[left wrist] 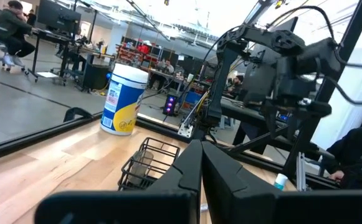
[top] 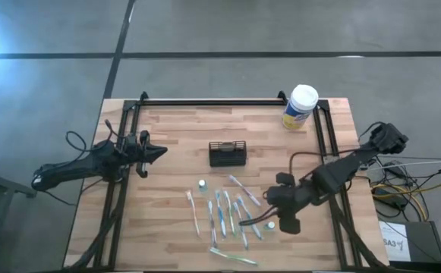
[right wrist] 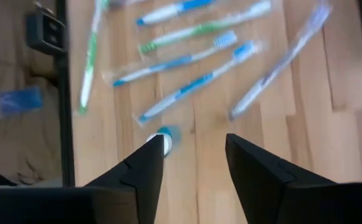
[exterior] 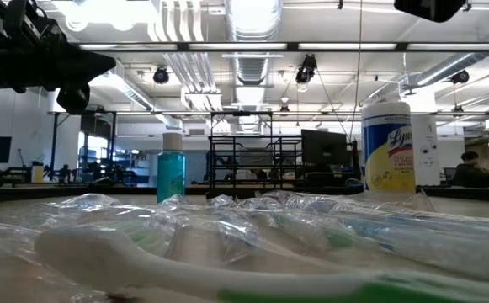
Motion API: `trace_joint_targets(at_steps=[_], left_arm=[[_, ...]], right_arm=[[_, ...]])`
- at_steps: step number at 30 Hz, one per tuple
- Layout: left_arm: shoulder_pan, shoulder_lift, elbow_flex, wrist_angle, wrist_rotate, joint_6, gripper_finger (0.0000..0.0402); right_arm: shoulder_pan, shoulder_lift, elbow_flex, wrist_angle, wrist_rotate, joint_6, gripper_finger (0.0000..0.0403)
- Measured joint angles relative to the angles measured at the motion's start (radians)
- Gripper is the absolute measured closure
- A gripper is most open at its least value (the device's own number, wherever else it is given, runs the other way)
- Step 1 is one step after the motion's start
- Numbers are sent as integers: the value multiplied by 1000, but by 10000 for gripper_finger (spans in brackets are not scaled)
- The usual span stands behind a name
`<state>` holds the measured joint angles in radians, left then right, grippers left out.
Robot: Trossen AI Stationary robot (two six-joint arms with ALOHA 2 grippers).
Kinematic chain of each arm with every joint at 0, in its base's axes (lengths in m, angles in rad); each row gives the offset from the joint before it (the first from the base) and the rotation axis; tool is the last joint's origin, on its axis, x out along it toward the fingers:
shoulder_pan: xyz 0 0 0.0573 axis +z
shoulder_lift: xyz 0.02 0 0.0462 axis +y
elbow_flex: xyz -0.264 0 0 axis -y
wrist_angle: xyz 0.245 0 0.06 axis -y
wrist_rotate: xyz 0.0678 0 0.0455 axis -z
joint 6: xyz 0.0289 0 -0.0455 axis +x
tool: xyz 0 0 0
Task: Pick & Place toothbrushing station
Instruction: Put the left mouthwash into the mesh organizer
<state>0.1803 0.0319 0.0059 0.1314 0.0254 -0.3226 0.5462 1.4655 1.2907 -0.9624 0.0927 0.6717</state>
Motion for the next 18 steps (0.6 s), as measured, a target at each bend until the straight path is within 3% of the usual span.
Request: trace_joint_targets(at_steps=[12, 18], left_arm=[[0, 0, 0, -29, 0, 10, 390], [0, 0, 0, -40, 0, 15, 390]], right_arm=[[56, 278, 226, -161, -26, 106, 220], [79, 353, 254, -165, -26, 146, 220]])
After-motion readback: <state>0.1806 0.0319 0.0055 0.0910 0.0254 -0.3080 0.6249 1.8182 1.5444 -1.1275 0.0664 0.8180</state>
